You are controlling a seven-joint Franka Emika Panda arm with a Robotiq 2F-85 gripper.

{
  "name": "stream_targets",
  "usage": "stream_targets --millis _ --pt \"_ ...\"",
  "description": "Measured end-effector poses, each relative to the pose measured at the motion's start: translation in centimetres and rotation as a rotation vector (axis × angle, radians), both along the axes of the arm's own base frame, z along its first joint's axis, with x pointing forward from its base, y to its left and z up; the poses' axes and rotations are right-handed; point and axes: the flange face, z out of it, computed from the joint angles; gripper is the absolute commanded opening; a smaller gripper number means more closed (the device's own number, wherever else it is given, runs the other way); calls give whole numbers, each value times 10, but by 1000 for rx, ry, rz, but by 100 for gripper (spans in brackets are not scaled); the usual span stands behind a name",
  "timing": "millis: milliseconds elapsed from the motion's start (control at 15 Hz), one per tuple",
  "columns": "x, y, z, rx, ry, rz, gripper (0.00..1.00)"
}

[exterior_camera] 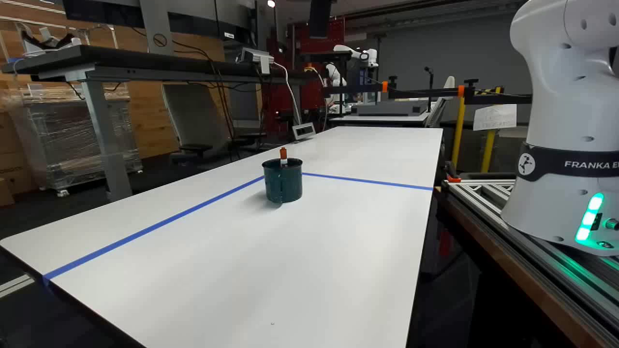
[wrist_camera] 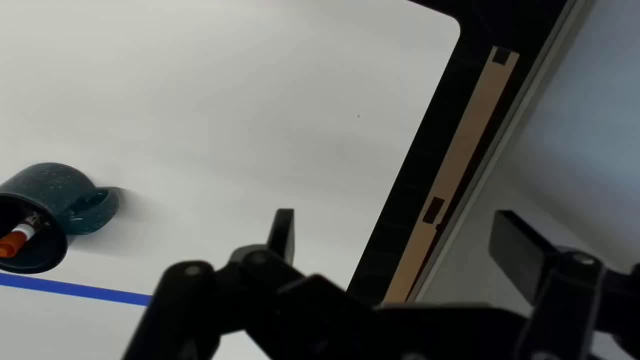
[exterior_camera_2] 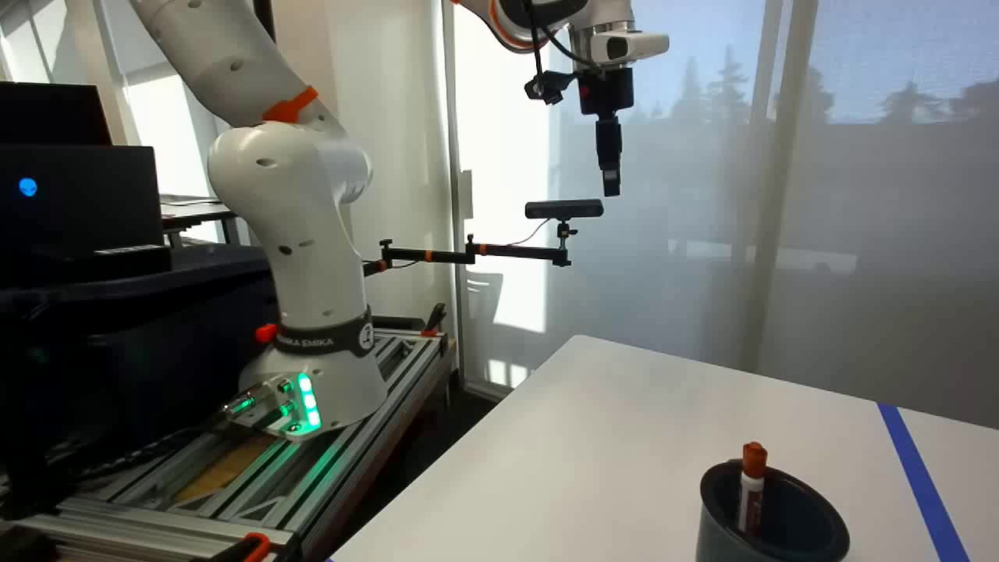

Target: Take the red marker out of the mug.

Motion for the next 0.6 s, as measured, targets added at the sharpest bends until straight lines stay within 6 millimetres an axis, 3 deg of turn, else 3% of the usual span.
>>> stream_targets --millis 600 --pt "2 -4 -1 4 2 -10 100"
